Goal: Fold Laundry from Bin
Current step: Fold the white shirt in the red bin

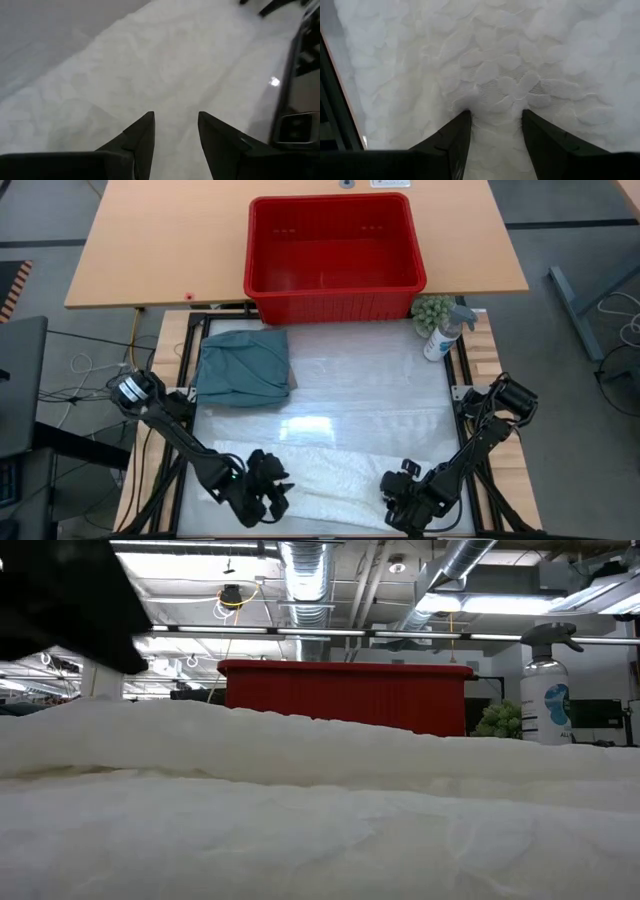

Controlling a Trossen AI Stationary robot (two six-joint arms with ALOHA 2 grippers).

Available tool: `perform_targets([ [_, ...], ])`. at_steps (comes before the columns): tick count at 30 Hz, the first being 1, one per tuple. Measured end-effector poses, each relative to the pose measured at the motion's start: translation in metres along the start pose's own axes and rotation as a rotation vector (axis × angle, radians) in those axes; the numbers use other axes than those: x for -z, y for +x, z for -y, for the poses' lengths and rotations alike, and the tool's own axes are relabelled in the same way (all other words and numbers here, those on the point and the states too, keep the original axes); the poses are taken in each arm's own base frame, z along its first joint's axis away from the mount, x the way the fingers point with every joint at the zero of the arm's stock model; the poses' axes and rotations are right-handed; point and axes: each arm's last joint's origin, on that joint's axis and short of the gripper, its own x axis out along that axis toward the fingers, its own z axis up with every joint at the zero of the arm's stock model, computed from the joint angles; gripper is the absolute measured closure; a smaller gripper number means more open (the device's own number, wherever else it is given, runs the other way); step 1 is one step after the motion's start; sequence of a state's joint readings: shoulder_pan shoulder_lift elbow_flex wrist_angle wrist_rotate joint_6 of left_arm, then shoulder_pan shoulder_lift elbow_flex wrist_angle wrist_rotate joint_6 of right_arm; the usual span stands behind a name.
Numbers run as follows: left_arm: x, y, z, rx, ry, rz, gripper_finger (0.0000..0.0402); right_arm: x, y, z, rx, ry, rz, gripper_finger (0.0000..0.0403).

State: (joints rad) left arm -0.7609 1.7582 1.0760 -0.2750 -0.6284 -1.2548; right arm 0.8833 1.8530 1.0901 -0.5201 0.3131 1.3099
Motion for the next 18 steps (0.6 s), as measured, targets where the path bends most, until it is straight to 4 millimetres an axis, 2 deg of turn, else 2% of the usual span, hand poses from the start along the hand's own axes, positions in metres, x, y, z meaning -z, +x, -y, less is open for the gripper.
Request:
perform_targets([
  [8, 0.014, 0.030, -0.011, -0.088, 0.050, -0.042, 0.0262, -0.003, -0.004, -0.003, -0.018, 0.085, 0.005, 0.0203],
  [14, 0.021, 0.050, -0.015, -0.101, 0.052, -0.069, 0.0262, -0.013, -0.029, -0.008, -0.082, 0.078, 0.020, 0.0214],
  [18, 0.018, 0.056, -0.016, -0.093, 0.048, -0.073, 0.0262, -0.014, -0.045, 0.001, -0.013, 0.106, -0.004, 0.0227],
])
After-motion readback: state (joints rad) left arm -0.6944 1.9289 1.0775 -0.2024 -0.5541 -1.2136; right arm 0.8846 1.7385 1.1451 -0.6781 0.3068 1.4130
